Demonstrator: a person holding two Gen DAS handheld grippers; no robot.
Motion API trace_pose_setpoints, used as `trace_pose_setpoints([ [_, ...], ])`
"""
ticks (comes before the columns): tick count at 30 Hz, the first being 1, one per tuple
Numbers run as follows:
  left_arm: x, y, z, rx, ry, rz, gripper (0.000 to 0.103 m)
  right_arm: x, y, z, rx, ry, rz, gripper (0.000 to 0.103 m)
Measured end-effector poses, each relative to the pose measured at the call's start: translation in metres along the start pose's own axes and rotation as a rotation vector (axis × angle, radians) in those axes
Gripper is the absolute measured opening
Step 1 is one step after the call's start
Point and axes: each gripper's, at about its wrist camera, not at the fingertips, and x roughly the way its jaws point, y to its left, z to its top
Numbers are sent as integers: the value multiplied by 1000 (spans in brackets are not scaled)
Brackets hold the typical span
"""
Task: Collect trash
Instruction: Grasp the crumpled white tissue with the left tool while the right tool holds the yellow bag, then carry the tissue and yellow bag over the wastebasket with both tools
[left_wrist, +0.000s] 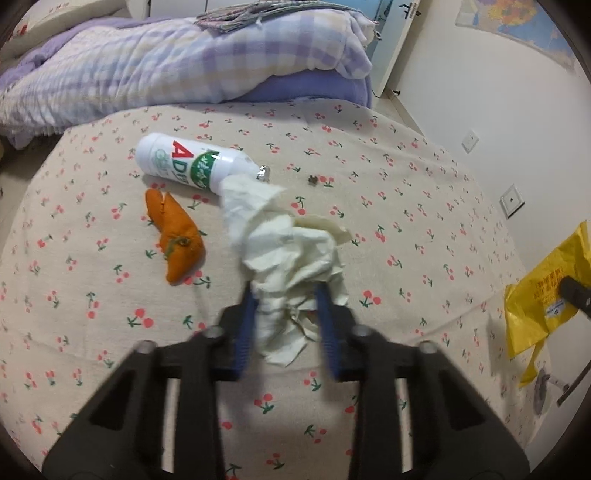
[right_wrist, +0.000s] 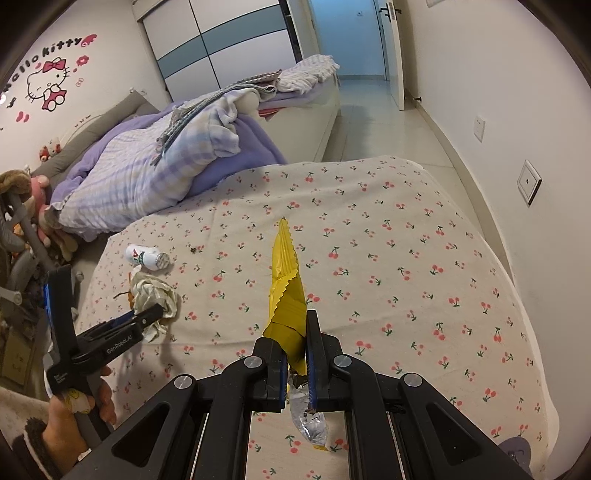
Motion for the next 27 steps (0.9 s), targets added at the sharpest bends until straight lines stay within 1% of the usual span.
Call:
trace_pose_setpoints([
  [2,-4,-1,0,17,-1,-5,15,-1,2,0,-6,-2,0,9],
  [6,-18,2,-2,28,6,-14,12,-2,9,0,-23,-6,1,9],
  [15,-53,21,-12,31,14,-7,11,-12,36,-1,-69,-26,28,9],
  [18,-67,31,-15,38,8,9,11,-15,50,-1,-89,-31,48,9],
  [22,-85,52,-20,25,6,38,11,-13,72,-2,-122,-29,64,9],
  [27,-102,84,-26,-17,13,75,11,-6,100,-7,-156,-6,93,9],
])
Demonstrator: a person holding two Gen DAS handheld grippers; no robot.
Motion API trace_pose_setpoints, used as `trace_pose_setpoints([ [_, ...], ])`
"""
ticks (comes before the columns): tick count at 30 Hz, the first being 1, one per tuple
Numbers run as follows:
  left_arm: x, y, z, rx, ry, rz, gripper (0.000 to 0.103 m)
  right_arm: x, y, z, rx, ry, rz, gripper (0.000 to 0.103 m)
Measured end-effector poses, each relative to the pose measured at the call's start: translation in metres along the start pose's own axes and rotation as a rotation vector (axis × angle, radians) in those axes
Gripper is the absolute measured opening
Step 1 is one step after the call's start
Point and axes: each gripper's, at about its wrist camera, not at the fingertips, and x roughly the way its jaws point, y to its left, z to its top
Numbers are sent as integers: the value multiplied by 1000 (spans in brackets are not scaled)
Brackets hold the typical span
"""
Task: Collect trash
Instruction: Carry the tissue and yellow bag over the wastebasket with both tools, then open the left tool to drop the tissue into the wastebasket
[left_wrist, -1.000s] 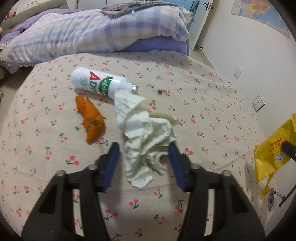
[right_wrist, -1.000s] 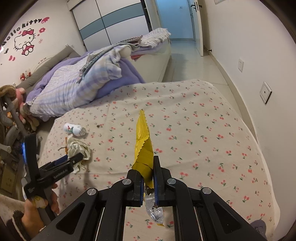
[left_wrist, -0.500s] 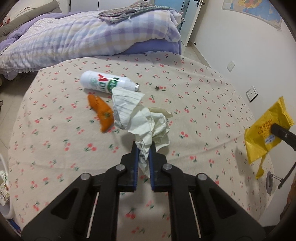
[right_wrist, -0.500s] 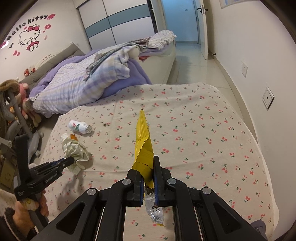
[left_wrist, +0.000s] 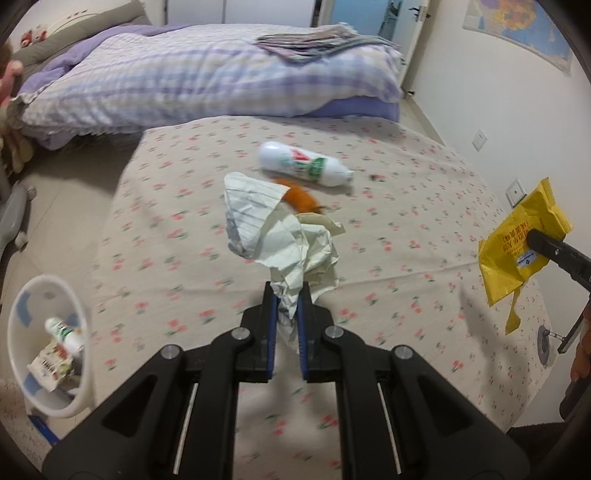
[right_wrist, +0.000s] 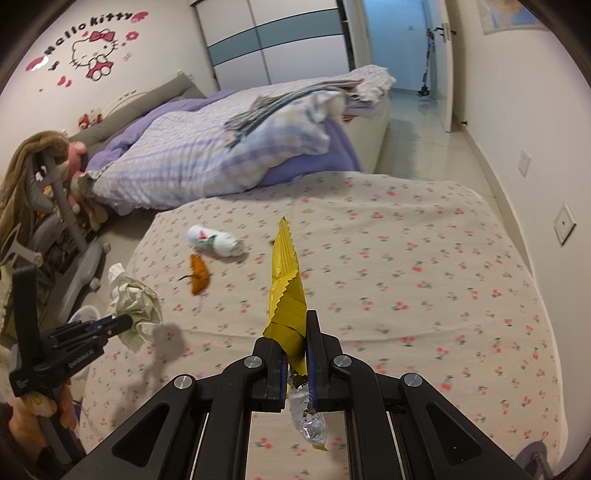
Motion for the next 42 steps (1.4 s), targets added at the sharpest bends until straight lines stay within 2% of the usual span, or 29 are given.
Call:
trace_pose_setpoints([
  [23,-57,157,-36,-205,-4,161,11,50,158,0,-203,72,130,9],
  [35,-66,228,-63,-298,23,232,11,73,241,-5,-276,91,218,9],
  [40,-68,247,-71,-314,27,235,12,82,274,-9,-302,101,254,9],
  [41,-69,250,-72,-316,24,231,14,83,277,-10,-306,102,260,9],
  [42,-69,252,-72,-317,29,232,24,85,284,-11,-311,105,268,9],
])
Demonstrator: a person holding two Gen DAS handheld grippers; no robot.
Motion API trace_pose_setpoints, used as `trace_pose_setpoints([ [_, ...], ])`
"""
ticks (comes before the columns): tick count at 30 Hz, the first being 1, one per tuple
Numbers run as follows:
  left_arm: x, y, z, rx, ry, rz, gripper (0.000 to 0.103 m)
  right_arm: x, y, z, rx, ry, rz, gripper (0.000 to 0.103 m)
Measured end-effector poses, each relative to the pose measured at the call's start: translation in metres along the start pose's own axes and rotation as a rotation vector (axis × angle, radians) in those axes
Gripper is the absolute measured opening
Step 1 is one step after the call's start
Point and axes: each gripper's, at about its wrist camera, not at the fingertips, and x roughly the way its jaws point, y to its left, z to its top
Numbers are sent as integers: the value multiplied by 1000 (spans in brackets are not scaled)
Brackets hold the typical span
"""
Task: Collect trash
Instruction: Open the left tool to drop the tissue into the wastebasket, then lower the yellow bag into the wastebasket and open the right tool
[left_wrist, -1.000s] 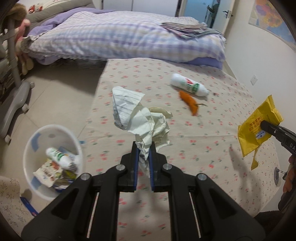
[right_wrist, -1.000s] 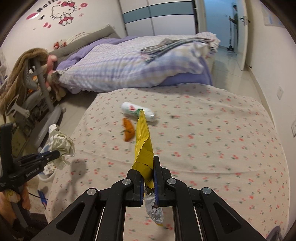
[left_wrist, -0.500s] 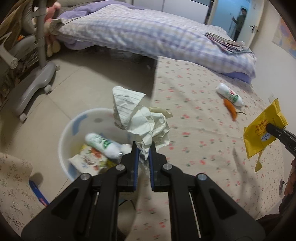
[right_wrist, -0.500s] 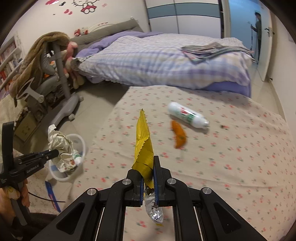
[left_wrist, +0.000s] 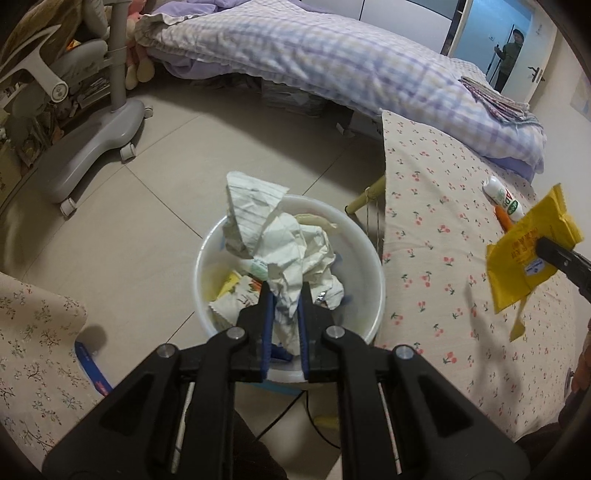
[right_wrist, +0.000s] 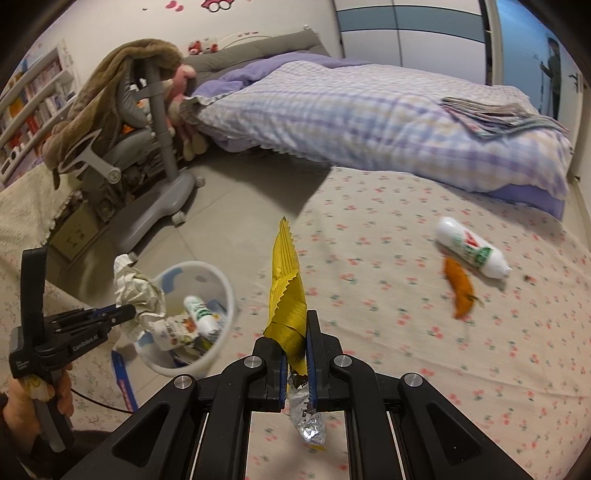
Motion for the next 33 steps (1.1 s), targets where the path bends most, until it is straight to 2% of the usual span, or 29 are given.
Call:
trace_pose_setpoints([
  [1,1,3,0,-4,7,17,31,3,4,2,-4,2,7,9],
  [3,-1,10,-1,-18,5,65,72,11,15,5,-14,5,23,9],
  [5,-3,17,-2,-37,1,100,81,17,26,8,-23,7,40,9],
  [14,5,46,-14,-52,106,212,83,46,81,16,-60,14,128,9],
  [24,8,74,-24,-98,144,223,83,79,109,16,-74,43,170,11],
  [25,8,74,-25,-97,147,226,83,81,110,16,-76,42,199,15],
  [26,9,75,-25,-96,151,226,83,82,110,16,-77,41,226,28],
  [27,9,75,-25,-96,154,225,83,83,109,17,-74,43,237,55],
  [28,9,76,-25,-97,155,222,83,83,108,17,-67,45,231,70],
  [29,8,77,-25,-98,155,219,83,81,106,16,-56,29,227,80],
  [33,7,74,-23,-95,149,212,83,75,105,16,-70,23,215,80],
])
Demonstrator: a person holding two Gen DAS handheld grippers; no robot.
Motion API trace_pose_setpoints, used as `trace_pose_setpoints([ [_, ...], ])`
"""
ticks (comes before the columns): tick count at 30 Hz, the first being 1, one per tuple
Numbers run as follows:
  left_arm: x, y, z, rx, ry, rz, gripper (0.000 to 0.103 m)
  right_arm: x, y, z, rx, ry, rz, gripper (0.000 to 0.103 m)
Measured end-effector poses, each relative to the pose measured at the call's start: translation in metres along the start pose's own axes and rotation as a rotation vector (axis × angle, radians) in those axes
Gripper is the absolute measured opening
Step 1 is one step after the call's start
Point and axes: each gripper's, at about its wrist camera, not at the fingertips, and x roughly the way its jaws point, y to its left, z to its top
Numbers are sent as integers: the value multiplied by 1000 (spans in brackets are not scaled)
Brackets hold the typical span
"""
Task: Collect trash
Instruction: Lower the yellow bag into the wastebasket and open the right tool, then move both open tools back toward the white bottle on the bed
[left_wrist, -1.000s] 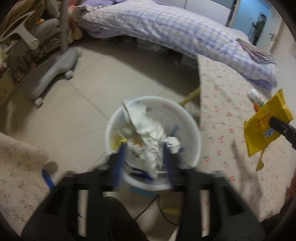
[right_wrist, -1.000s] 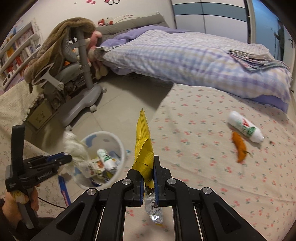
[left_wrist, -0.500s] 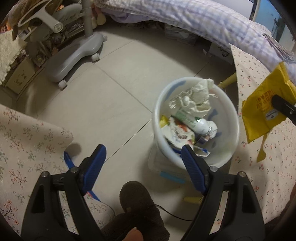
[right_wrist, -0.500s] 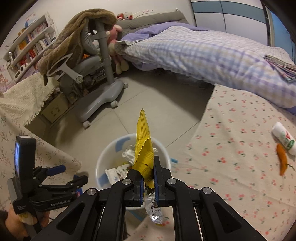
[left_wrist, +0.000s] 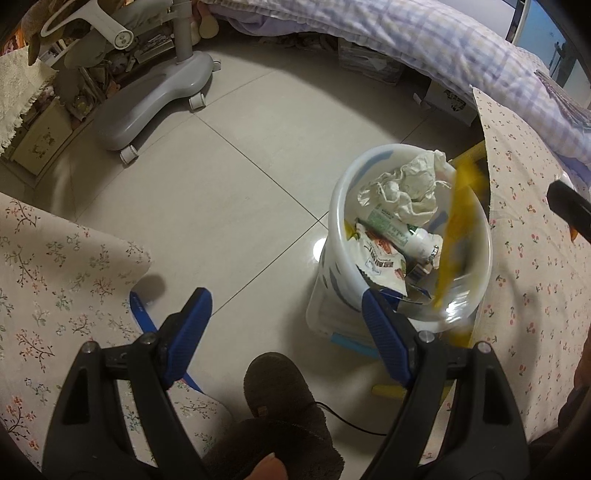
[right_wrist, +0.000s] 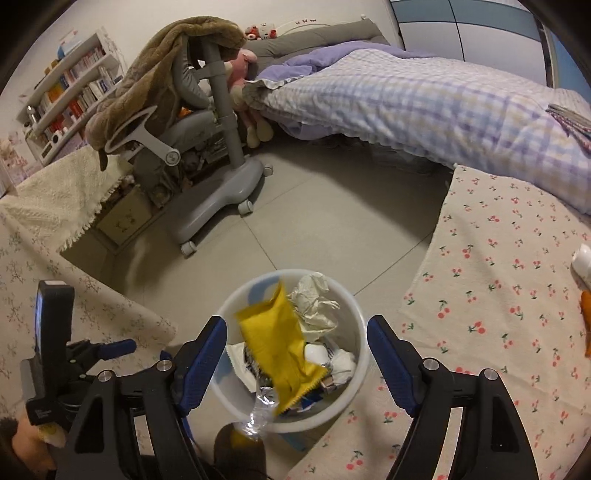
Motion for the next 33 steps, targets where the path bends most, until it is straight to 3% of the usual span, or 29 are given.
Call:
trace_pose_setpoints([
  [16,-7,-15,1,11,-4,-32,84,-33,-47,-11,45,31,-143,81],
  [20,-13,-30,3,31,-14,-46,96,-44,-65,-17,68,41,-187,85],
  [33,-26,-84,12,109,-40,-81,99,-82,-175,-28,298,39,-397,97],
])
